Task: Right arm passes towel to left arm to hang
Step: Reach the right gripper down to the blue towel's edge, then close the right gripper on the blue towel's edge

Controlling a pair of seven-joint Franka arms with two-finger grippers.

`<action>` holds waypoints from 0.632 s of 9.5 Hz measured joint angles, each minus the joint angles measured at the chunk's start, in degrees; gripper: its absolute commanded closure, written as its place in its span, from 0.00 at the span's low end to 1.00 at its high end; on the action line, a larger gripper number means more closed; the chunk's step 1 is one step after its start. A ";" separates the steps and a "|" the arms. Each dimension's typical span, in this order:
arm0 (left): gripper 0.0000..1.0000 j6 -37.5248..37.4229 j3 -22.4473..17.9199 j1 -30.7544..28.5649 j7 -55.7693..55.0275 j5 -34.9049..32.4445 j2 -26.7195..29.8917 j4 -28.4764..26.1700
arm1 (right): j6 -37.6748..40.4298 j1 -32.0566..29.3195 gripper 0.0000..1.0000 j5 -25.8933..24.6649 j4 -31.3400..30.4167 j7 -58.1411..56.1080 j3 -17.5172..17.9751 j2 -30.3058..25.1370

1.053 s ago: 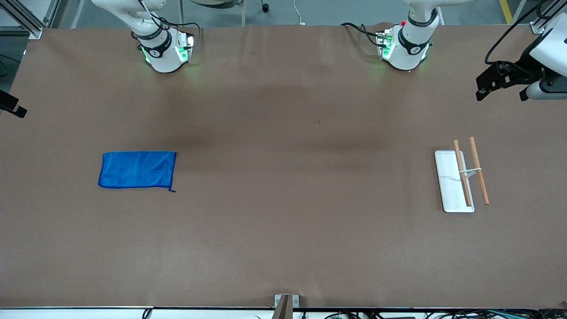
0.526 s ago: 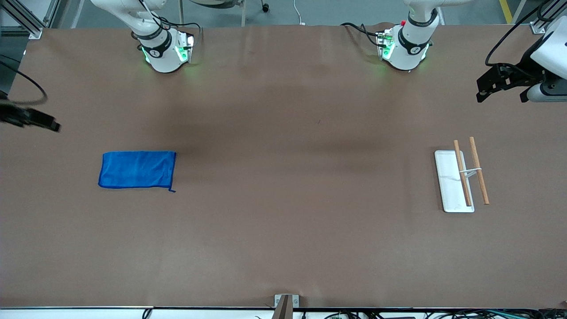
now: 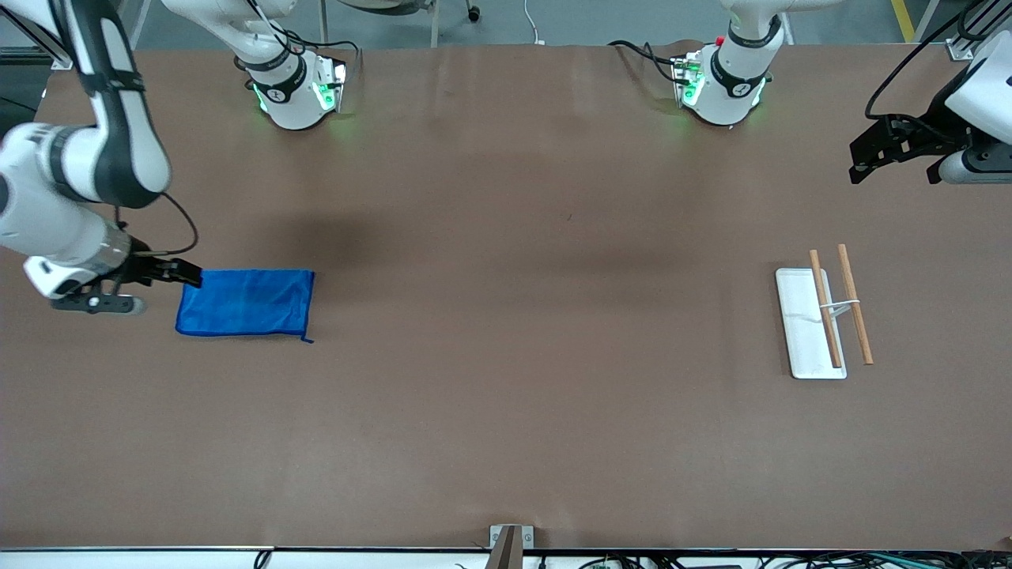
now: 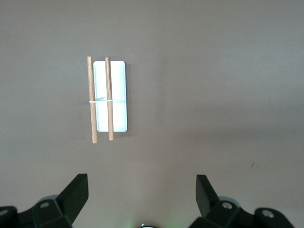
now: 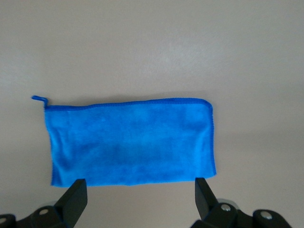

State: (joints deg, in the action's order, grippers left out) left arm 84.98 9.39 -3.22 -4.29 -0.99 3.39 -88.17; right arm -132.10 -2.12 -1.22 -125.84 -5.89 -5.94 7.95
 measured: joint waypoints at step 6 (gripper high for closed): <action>0.00 0.00 0.02 0.00 0.00 0.00 -0.04 0.02 | -21.16 -0.67 0.01 -0.02 -7.38 -2.03 -0.17 11.79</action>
State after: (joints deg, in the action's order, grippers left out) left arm 84.98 9.41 -3.22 -4.29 -0.99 3.34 -88.16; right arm -153.26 -2.78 -1.24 -133.22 -7.91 -6.11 19.74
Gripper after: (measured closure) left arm 0.000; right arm 0.000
